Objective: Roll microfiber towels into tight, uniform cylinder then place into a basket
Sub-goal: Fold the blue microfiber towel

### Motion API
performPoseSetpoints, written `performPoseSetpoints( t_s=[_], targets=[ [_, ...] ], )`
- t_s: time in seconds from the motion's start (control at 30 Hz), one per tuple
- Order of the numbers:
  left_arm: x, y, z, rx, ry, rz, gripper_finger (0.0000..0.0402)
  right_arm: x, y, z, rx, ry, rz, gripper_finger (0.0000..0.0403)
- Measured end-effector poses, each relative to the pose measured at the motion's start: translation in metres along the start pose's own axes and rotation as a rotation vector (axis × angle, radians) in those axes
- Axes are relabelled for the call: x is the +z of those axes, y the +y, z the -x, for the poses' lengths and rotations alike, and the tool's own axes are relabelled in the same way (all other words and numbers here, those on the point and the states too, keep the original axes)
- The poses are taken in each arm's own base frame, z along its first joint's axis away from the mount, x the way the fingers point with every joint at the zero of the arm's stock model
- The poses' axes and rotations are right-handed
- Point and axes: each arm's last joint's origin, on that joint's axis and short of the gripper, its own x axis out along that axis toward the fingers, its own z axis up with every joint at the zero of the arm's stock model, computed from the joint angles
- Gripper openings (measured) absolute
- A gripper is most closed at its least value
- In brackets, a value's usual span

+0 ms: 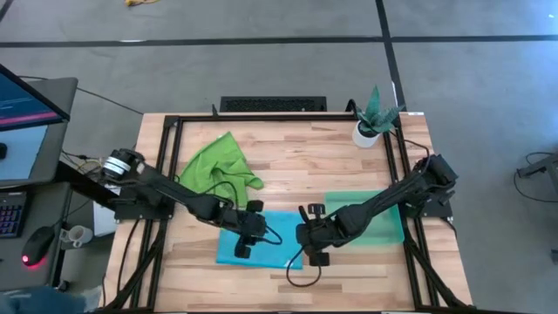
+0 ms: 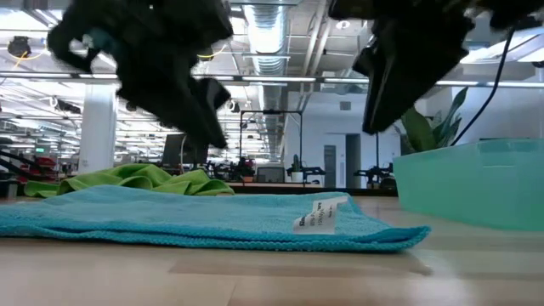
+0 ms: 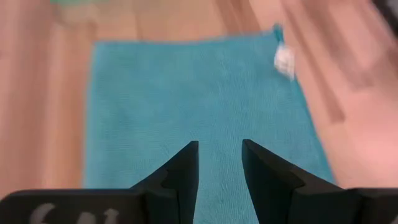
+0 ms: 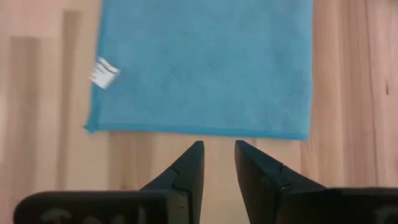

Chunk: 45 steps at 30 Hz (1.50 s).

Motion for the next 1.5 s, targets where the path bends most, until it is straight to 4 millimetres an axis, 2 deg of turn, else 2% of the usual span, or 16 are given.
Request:
performPoseSetpoints(
  t_s=[0.17, 0.43, 0.77, 0.93, 1.2, 1.4, 1.5],
  targets=[
    [-0.011, 0.016, -0.02, 0.006, 0.066, 0.042, 0.0114, 0.002, -0.003, 0.016, 0.012, -0.039, -0.019, 0.0111],
    [-0.023, 0.037, -0.022, 0.11, 0.163, 0.249, 0.0114, 0.004, -0.017, 0.044, -0.021, -0.101, -0.065, 0.0111],
    [-0.032, 0.053, -0.017, 0.334, 0.192, 0.685, 0.0114, -0.004, -0.02, 0.044, -0.057, -0.035, -0.024, 0.0111],
    [-0.031, 0.046, -0.018, 0.349, 0.145, 0.851, 0.0114, -0.006, -0.02, 0.044, -0.067, -0.007, -0.013, 0.0111],
    [-0.021, 0.014, -0.021, 0.186, 0.117, 0.77, 0.0114, -0.014, -0.01, 0.046, -0.064, 0.026, 0.031, 0.0111],
    [0.0, 0.009, -0.018, 0.175, 0.088, 0.618, 0.0114, -0.017, -0.002, 0.048, -0.056, 0.022, 0.024, 0.0111],
    [0.005, 0.012, -0.016, 0.195, 0.083, 0.476, 0.0114, -0.017, 0.0, 0.049, -0.074, 0.012, 0.005, 0.0111]
  ],
)
